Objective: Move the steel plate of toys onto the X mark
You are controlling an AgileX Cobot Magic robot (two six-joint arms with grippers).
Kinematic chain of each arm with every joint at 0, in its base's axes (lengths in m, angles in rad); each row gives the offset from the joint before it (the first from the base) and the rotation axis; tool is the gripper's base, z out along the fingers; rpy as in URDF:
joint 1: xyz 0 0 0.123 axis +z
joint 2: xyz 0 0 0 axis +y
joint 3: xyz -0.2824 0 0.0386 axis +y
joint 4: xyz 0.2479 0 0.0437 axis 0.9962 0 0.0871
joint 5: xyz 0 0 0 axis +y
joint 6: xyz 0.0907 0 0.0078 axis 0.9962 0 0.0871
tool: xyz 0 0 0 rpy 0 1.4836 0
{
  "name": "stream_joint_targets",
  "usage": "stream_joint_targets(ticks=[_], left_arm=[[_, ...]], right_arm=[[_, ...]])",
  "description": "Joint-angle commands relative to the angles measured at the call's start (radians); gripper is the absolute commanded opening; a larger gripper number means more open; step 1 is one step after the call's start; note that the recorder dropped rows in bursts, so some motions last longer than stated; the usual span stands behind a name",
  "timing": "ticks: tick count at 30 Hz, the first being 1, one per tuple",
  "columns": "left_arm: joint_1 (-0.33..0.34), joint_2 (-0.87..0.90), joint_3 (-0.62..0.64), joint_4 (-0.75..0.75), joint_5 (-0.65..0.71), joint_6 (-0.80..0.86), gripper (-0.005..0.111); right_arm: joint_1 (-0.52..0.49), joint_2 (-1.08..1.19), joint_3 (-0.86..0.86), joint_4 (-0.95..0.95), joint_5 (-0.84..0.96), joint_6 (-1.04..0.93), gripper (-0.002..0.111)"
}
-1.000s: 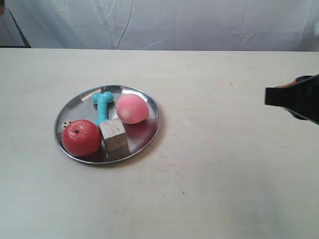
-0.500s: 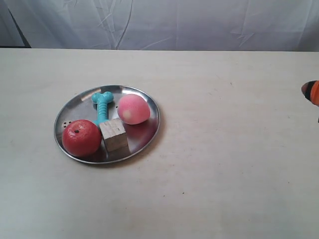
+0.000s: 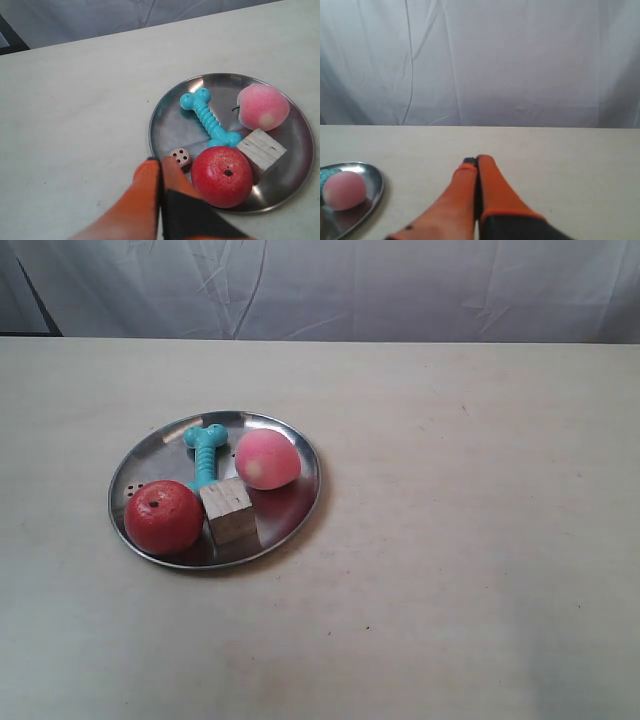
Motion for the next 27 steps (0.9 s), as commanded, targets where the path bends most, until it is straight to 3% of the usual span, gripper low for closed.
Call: stream_joint_targets(ticks=[1, 18, 27], left_arm=[[0.001, -0.007, 0.004, 0.006, -0.004, 0.001, 0.0], [0.001, -0.007, 0.004, 0.006, -0.004, 0.001, 0.0], [0.001, -0.007, 0.004, 0.006, -0.004, 0.001, 0.0]], right_arm=[[-0.012, -0.043, 0.107, -0.009, -0.003, -0.008, -0.001], [-0.012, -0.043, 0.366, 0.012, -0.115, -0.008, -0.001], [-0.012, -0.043, 0.378, 0.06, -0.114, -0.008, -0.001]])
